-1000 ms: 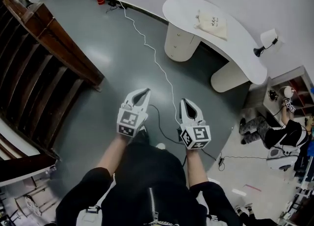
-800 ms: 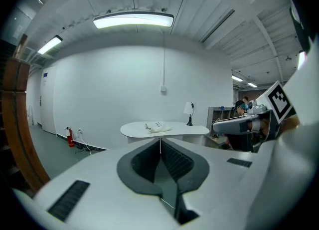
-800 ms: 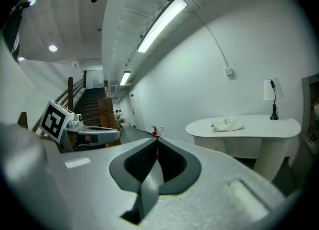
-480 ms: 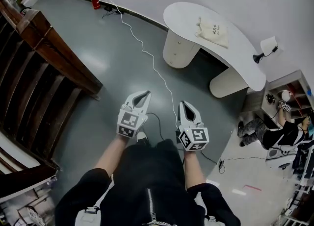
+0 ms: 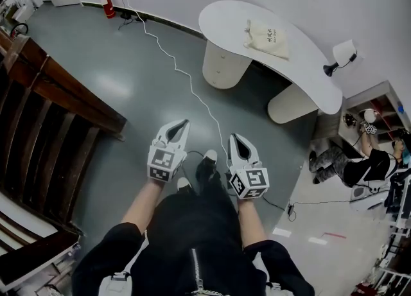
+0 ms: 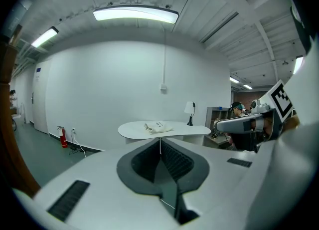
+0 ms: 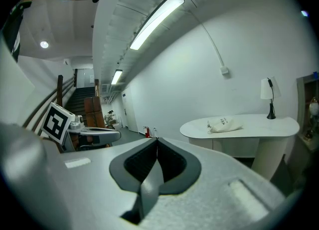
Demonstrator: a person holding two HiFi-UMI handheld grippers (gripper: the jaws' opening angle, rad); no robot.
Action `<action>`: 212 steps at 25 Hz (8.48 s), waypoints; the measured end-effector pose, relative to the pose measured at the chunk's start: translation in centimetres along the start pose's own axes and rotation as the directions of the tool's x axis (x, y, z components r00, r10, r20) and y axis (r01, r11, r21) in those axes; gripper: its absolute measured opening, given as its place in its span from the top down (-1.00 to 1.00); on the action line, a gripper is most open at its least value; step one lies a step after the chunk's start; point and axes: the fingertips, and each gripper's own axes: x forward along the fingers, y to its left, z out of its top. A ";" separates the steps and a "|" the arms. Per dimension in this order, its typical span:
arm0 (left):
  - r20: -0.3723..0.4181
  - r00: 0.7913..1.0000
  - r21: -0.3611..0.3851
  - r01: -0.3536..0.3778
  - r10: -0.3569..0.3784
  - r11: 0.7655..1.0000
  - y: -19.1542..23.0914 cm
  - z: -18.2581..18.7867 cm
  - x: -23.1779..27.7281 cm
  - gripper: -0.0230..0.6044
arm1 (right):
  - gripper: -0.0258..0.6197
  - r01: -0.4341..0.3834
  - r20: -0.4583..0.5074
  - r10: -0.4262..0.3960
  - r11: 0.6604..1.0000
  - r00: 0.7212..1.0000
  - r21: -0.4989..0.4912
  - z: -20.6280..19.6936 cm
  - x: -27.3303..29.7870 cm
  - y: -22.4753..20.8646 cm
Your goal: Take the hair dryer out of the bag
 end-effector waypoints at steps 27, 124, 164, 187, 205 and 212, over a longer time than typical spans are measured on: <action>-0.013 0.999 0.034 -0.042 0.042 0.999 2.5 6.5 18.2 0.87 | 0.91 -0.078 0.046 0.077 0.997 0.996 0.019 7.6 13.1 -14.8; -0.224 0.950 0.082 0.242 -0.219 0.967 18.8 13.7 68.6 0.87 | 0.39 0.099 -0.245 -0.085 0.994 0.966 0.044 11.3 52.3 -46.4; -0.322 0.841 0.046 0.473 -0.435 0.880 24.2 11.1 72.6 0.87 | 0.01 0.345 -0.589 -0.458 0.889 0.666 -0.301 -1.8 57.3 -51.6; -0.340 0.850 0.042 0.442 -0.403 0.896 19.1 10.3 73.1 0.87 | 0.68 0.137 -0.668 -0.379 0.912 0.640 -0.387 -1.7 54.8 -53.9; -0.444 0.748 0.143 0.603 -0.494 0.785 12.5 8.5 74.7 0.86 | 0.73 0.168 -0.577 -0.247 0.968 0.779 -0.188 3.7 52.8 -54.0; -0.501 0.680 0.157 0.681 -0.536 0.716 10.4 7.3 74.7 0.84 | 0.73 0.184 -0.543 -0.242 0.970 0.804 -0.159 5.0 52.6 -54.3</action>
